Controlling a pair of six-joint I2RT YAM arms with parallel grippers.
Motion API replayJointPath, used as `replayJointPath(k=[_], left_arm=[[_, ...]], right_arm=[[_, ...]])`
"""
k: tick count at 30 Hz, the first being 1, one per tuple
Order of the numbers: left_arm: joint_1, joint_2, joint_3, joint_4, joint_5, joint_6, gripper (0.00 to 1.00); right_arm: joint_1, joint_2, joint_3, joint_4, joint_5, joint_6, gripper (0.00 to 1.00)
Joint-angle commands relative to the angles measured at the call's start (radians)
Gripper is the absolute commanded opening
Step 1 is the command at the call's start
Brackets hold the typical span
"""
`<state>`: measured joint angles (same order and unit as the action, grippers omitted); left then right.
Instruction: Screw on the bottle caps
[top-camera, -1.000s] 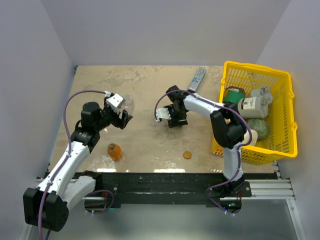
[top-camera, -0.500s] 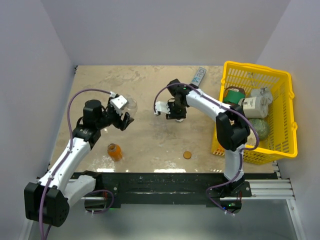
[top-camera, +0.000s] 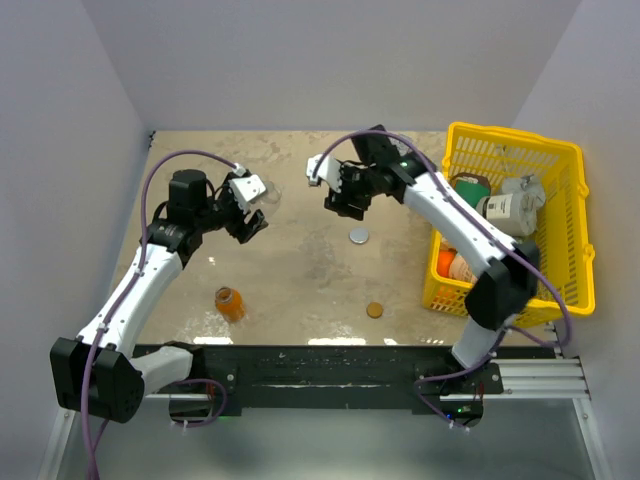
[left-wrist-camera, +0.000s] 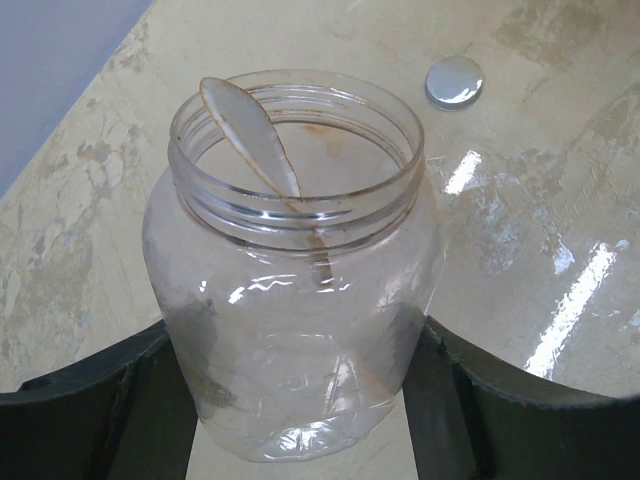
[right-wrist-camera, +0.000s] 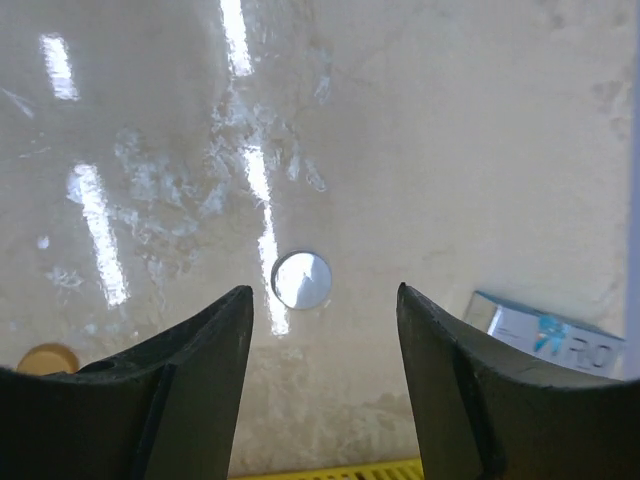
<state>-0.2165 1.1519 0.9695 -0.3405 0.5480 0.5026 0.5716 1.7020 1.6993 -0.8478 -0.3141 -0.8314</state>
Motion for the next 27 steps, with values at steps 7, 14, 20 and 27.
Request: replayJointPath(k=[7, 14, 20, 27], left_arm=[[-0.006, -0.103, -0.005, 0.006, 0.010, -0.065, 0.00], [-0.006, -0.115, -0.043, 0.035, 0.009, -0.095, 0.00], [-0.004, -0.103, -0.041, 0.043, 0.018, -0.101, 0.00], [-0.004, -0.095, -0.043, 0.044, 0.032, -0.111, 0.00]], right_arm=[[-0.049, 0.390, 0.158, -0.039, 0.145, 0.342, 0.67], [-0.052, 0.397, 0.089, -0.048, 0.217, 0.246, 0.68], [-0.052, 0.410, 0.048, -0.042, 0.256, 0.219, 0.68], [-0.055, 0.443, 0.054, -0.043, 0.265, 0.218, 0.69]])
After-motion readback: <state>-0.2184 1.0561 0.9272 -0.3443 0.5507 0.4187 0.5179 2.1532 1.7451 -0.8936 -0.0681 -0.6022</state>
